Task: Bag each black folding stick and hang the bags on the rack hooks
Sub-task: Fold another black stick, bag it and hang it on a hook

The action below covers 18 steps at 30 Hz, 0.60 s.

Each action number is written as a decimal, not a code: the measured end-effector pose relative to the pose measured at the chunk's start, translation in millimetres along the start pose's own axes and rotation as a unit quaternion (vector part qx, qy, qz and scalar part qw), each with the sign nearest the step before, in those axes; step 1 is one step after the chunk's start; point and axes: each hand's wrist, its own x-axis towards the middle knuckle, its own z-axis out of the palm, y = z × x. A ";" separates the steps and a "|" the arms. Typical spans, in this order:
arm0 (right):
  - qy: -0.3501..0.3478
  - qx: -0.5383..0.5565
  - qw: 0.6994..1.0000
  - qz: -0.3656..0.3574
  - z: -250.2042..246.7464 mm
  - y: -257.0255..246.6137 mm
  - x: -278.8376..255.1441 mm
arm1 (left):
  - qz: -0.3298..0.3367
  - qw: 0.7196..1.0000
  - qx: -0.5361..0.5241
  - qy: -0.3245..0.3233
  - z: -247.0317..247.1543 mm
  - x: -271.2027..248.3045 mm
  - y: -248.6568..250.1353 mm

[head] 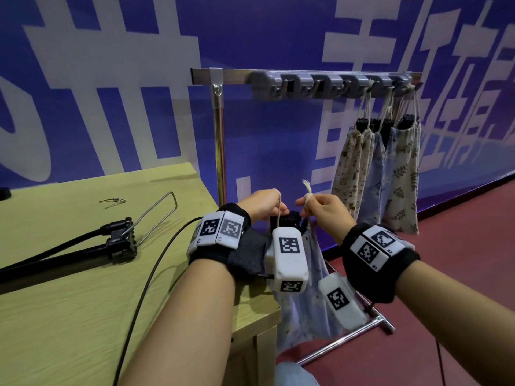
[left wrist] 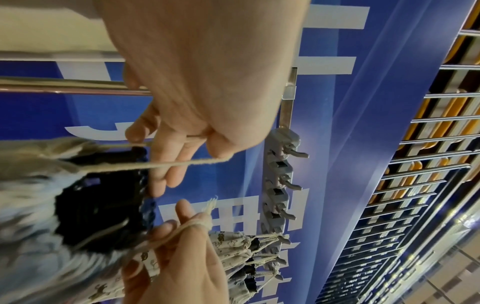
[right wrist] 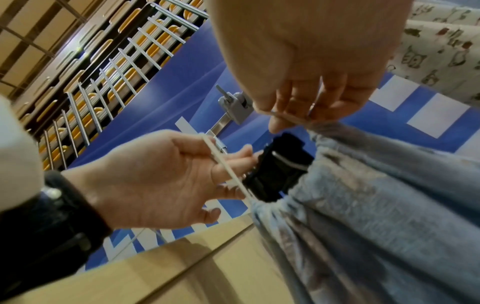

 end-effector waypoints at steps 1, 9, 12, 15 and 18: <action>0.011 -0.009 1.000 -0.008 1.1 2.0 0.6 | 0.003 1.000 0.005 -0.010 1.0 2.1 -0.6; 0.028 0.007 1.000 -0.004 13.4 4.7 -1.7 | -0.064 0.998 -0.004 -0.028 0.4 6.2 -3.9; 0.019 0.004 1.000 0.002 13.8 3.8 -1.5 | -0.067 0.997 0.004 -0.041 2.9 4.2 -3.7; 0.000 -0.015 1.000 0.007 12.2 7.2 -1.4 | -0.076 0.996 0.012 -0.052 4.3 6.3 -6.9; -0.005 -0.024 1.000 0.010 12.7 7.5 -4.3 | -0.102 0.994 -0.007 -0.045 2.4 6.3 -8.9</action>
